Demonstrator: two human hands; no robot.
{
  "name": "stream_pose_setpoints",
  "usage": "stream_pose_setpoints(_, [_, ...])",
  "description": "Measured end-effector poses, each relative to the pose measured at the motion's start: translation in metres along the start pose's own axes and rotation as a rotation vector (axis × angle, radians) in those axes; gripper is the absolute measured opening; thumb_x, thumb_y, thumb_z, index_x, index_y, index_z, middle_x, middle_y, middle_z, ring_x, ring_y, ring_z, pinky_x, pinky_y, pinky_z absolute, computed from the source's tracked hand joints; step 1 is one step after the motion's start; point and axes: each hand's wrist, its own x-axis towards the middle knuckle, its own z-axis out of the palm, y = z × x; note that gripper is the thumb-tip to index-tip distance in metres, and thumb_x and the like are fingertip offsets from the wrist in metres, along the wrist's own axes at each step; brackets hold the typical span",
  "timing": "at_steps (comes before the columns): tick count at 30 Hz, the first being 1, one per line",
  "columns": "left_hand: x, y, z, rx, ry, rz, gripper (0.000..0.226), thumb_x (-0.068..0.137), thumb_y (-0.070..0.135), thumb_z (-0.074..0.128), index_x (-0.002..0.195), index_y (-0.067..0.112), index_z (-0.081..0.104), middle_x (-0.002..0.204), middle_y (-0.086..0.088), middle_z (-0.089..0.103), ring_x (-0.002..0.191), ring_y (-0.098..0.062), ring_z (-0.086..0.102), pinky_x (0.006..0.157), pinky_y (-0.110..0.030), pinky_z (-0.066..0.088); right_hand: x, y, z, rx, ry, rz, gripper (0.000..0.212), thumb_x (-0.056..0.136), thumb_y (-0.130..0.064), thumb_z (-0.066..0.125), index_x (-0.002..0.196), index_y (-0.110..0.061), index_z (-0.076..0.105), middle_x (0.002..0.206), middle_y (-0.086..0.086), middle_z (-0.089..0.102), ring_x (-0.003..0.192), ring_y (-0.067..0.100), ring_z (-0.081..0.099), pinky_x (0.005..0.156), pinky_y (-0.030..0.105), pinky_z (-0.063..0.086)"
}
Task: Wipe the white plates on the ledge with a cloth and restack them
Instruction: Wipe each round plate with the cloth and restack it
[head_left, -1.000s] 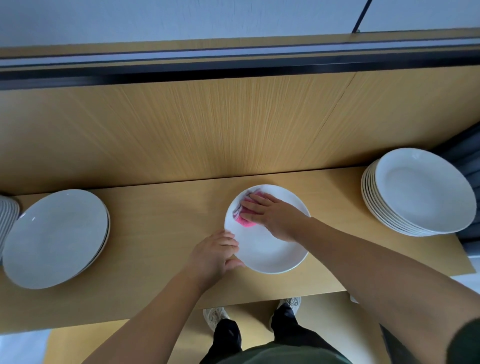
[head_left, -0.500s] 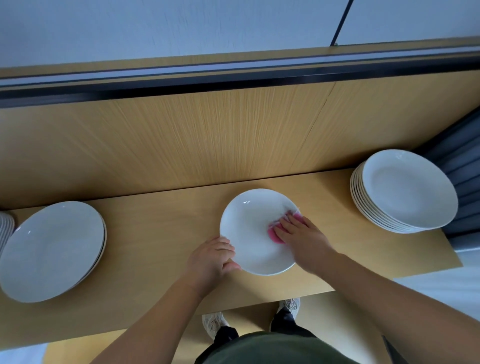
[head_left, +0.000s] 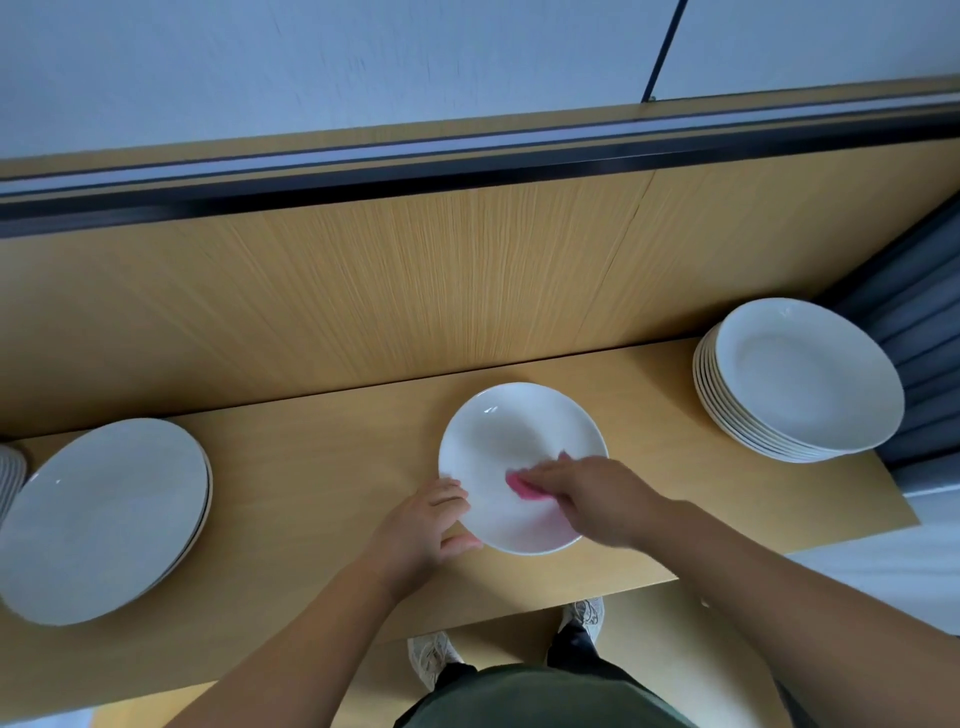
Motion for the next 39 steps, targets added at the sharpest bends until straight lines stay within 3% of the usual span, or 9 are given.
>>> stream_pose_setpoints(5, [-0.001, -0.002, -0.004, 0.024, 0.027, 0.016, 0.05, 0.077, 0.052, 0.055, 0.084, 0.006, 0.075, 0.096, -0.003, 0.071, 0.107, -0.016, 0.051, 0.093, -0.027, 0.044, 0.056, 0.01, 0.002, -0.16, 0.118, -0.074, 0.059, 0.09, 0.002, 0.047, 0.143, -0.024, 0.047, 0.136, 0.001, 0.053, 0.123, 0.03, 0.05, 0.107, 0.046, 0.039])
stream_pose_setpoints(11, [0.001, 0.001, -0.007, -0.027, -0.04, -0.095, 0.048, 0.076, 0.055, 0.052, 0.077, 0.014, 0.076, 0.089, 0.006, 0.072, 0.103, -0.011, 0.062, 0.077, -0.021, 0.054, 0.068, 0.003, 0.031, -0.33, -0.018, 0.029, 0.055, 0.105, -0.028, 0.029, 0.156, -0.027, 0.009, 0.163, 0.006, -0.008, 0.148, 0.036, -0.011, 0.12, 0.048, -0.001])
stream_pose_setpoints(14, [0.003, 0.002, -0.008, -0.046, -0.054, -0.109, 0.047, 0.074, 0.055, 0.053, 0.074, 0.015, 0.076, 0.086, 0.006, 0.072, 0.099, -0.012, 0.064, 0.078, -0.021, 0.052, 0.063, 0.001, 0.034, -0.338, -0.085, -0.035, 0.054, 0.102, -0.036, 0.015, 0.156, -0.026, 0.012, 0.164, 0.006, -0.002, 0.148, 0.037, -0.008, 0.119, 0.044, -0.005])
stream_pose_setpoints(18, [0.006, 0.003, -0.012, -0.045, -0.12, -0.117, 0.045, 0.072, 0.056, 0.052, 0.071, 0.018, 0.077, 0.082, 0.009, 0.072, 0.094, -0.012, 0.068, 0.074, -0.018, 0.053, 0.045, 0.001, 0.039, -0.401, -0.163, -0.142, 0.063, 0.1, -0.044, 0.008, 0.146, -0.018, 0.042, 0.152, 0.015, 0.039, 0.14, 0.044, 0.031, 0.113, 0.055, 0.029])
stream_pose_setpoints(23, [0.008, 0.004, -0.014, 0.011, -0.125, -0.103, 0.045, 0.07, 0.057, 0.052, 0.068, 0.02, 0.077, 0.079, 0.009, 0.073, 0.089, -0.011, 0.069, 0.079, -0.018, 0.05, 0.008, 0.0, 0.041, -0.309, -0.242, -0.183, 0.095, 0.074, -0.062, -0.027, 0.156, -0.028, 0.007, 0.163, 0.007, -0.003, 0.149, 0.03, -0.014, 0.117, 0.035, -0.016])
stream_pose_setpoints(29, [0.011, 0.009, -0.021, 0.021, -0.183, -0.136, 0.035, 0.061, 0.057, 0.064, 0.066, 0.025, 0.077, 0.078, 0.015, 0.072, 0.086, -0.006, 0.069, 0.067, -0.014, 0.052, -0.009, -0.008, 0.028, -0.388, -0.321, -0.172, 0.093, 0.079, -0.06, -0.021, 0.155, -0.023, 0.017, 0.162, 0.011, 0.013, 0.149, 0.033, 0.008, 0.122, 0.041, 0.004])
stream_pose_setpoints(32, [0.013, 0.012, -0.024, 0.1, -0.179, -0.143, 0.037, 0.075, 0.051, 0.069, 0.088, 0.018, 0.079, 0.099, 0.008, 0.074, 0.107, -0.009, 0.065, 0.093, -0.024, 0.047, -0.013, 0.003, 0.031, -0.447, -0.245, -0.205, 0.049, 0.104, -0.038, 0.022, 0.149, -0.021, 0.032, 0.149, 0.01, 0.042, 0.134, 0.036, 0.04, 0.115, 0.043, 0.03])
stream_pose_setpoints(34, [0.017, 0.013, -0.025, 0.151, -0.281, -0.159, 0.047, 0.088, 0.053, 0.058, 0.116, 0.018, 0.07, 0.126, 0.008, 0.064, 0.13, -0.005, 0.046, 0.111, -0.025, 0.026, -0.016, 0.012, 0.033, -0.427, -0.222, -0.231, 0.046, 0.1, -0.024, 0.041, 0.146, -0.025, 0.036, 0.136, 0.004, 0.053, 0.118, 0.032, 0.052, 0.103, 0.042, 0.041])
stream_pose_setpoints(39, [0.028, 0.021, -0.038, 0.202, -0.39, -0.204, 0.057, 0.084, 0.064, 0.047, 0.122, 0.025, 0.064, 0.128, 0.013, 0.058, 0.128, -0.009, 0.043, 0.104, -0.021, 0.023, -0.029, 0.024, 0.014, -0.301, -0.108, -0.171, 0.045, 0.099, -0.022, 0.044, 0.14, -0.041, 0.039, 0.128, -0.008, 0.057, 0.099, 0.026, 0.057, 0.085, 0.038, 0.049])
